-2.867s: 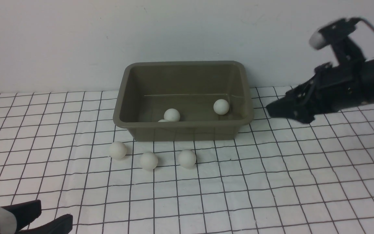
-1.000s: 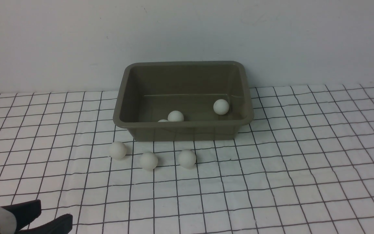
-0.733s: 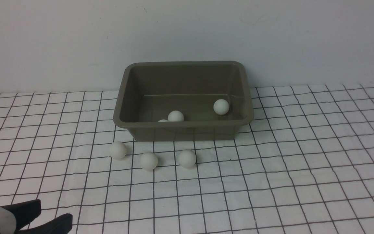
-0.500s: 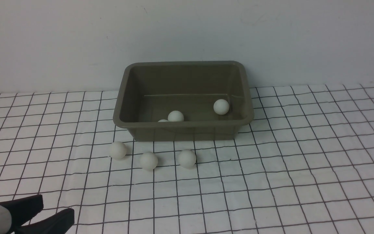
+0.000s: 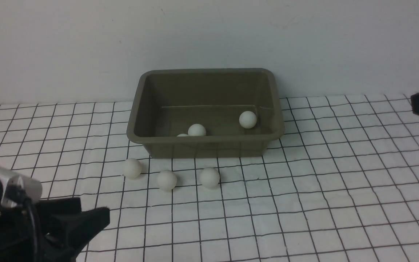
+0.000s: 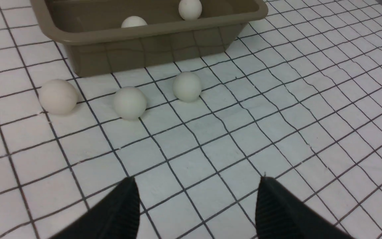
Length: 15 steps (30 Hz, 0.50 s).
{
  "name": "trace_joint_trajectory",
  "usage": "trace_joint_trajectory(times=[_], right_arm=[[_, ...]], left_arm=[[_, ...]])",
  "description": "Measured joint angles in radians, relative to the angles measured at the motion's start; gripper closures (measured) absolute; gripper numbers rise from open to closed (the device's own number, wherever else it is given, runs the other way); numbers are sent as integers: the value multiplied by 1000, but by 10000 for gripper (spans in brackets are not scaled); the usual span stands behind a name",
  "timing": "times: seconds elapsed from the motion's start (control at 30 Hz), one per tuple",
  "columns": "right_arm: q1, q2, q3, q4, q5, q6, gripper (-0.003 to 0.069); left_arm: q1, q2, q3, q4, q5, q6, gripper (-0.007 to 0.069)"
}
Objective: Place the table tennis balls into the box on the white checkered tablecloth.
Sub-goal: 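Reach for and grasp a ping pong ball on the table beside the basket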
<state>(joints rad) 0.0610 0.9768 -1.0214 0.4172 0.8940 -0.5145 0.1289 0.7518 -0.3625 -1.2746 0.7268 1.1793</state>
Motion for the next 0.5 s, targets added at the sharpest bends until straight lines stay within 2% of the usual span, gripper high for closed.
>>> trace_joint_trajectory(times=[0.1,0.13,0.3,0.43,0.5], right_arm=[[3,0,0,-6,-1,0,324],[3,0,0,-11,-1,0,324],[3,0,0,-21,-6,0,324],[3,0,1,-23,-9,0,324],[3,0,1,-28,-9,0,324]], left_arm=[[0,129,-22,-160,12,185,195],[0,154,-31,-176,17,208,195],[-20,283,-81,-202,28,284,195],[-119,474,-173,-221,-121,329,195],[-137,510,-192,-227,-173,331,195]])
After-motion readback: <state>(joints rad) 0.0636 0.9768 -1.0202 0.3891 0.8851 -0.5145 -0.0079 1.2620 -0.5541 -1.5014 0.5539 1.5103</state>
